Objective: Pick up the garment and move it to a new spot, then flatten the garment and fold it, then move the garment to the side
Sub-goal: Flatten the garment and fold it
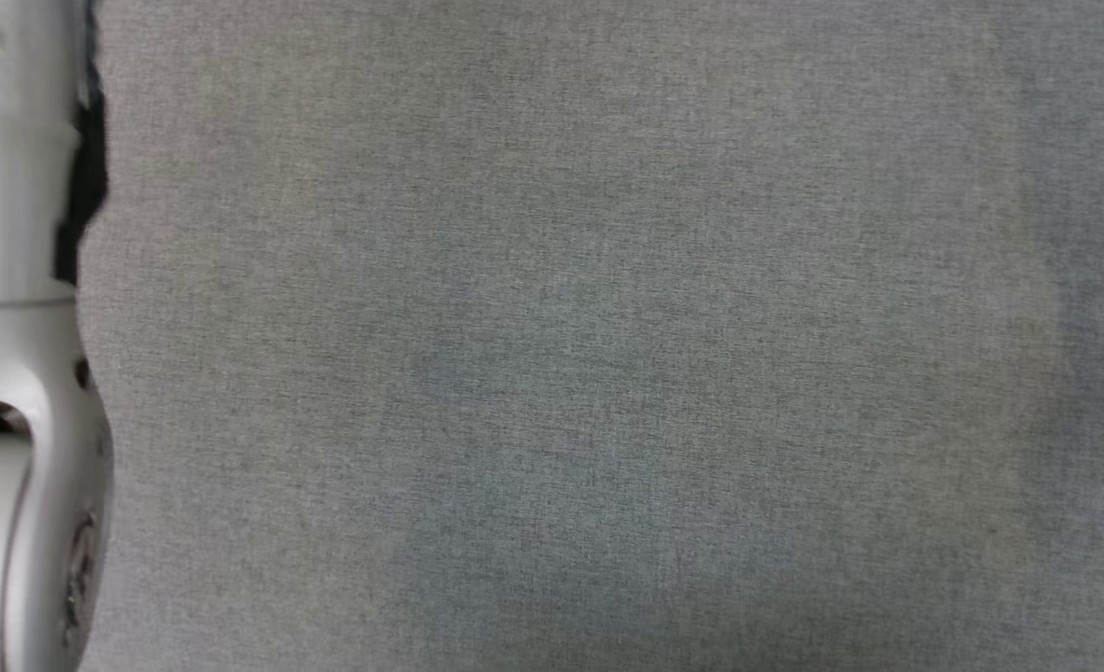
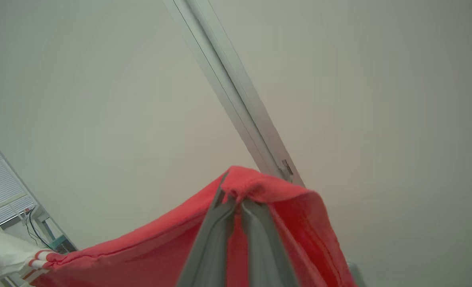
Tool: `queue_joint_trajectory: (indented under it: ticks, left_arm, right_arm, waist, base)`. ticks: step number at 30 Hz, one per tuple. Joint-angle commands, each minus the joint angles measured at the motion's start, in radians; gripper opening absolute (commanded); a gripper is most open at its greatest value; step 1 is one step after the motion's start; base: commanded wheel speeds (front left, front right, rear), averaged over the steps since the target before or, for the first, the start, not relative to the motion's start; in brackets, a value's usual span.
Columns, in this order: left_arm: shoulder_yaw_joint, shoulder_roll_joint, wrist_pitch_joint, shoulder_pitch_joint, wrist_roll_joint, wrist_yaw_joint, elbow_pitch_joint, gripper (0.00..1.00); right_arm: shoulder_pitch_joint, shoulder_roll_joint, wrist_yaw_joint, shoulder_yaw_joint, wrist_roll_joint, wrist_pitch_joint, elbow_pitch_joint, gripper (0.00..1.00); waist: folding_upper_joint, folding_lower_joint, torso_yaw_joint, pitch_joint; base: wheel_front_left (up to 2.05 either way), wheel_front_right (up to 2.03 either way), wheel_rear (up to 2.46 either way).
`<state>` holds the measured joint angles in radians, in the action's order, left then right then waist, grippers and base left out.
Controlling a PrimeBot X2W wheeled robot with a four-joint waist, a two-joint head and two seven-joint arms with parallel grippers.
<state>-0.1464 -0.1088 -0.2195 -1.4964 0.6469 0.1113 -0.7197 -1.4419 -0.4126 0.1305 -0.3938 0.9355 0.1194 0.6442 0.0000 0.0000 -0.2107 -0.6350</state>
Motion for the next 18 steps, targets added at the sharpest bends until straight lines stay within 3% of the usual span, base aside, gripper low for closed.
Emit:
queue_joint_trajectory:
  ticks: [1,7,14,18]
  left_arm:
    - [-0.025,-0.011,-0.013,0.038,-0.012,0.010,-0.022,0.00]
    - [-0.169,-0.047,-0.006,0.211,-0.025,0.019,-0.093,0.00]
    - [-0.406,-0.160,0.023,0.449,0.008,0.019,-0.077,0.00]
    - [-0.471,-0.205,0.037,0.531,0.060,0.019,-0.062,0.00]
  right_arm:
    - [0.055,-0.016,0.000,-0.018,0.044,0.008,0.008,0.00]
    - [0.260,-0.050,0.000,-0.092,0.196,-0.012,0.007,0.00]
    - [0.450,-0.068,0.000,-0.173,0.315,-0.057,0.027,0.00]
    - [0.510,-0.082,0.000,-0.224,0.321,-0.080,0.043,0.00]
  waist:
    - [0.0000,0.0000,-0.010,0.006]
    - [0.0000,0.0000,-0.006,0.059]
    - [0.0000,0.0000,0.015,0.175]
    - [0.0000,0.0000,0.019,0.230]
  base:
    - [0.00,0.00,0.00]
    - [0.00,0.00,0.00]
    - [0.00,0.00,0.00]
    - [0.00,0.00,0.00]
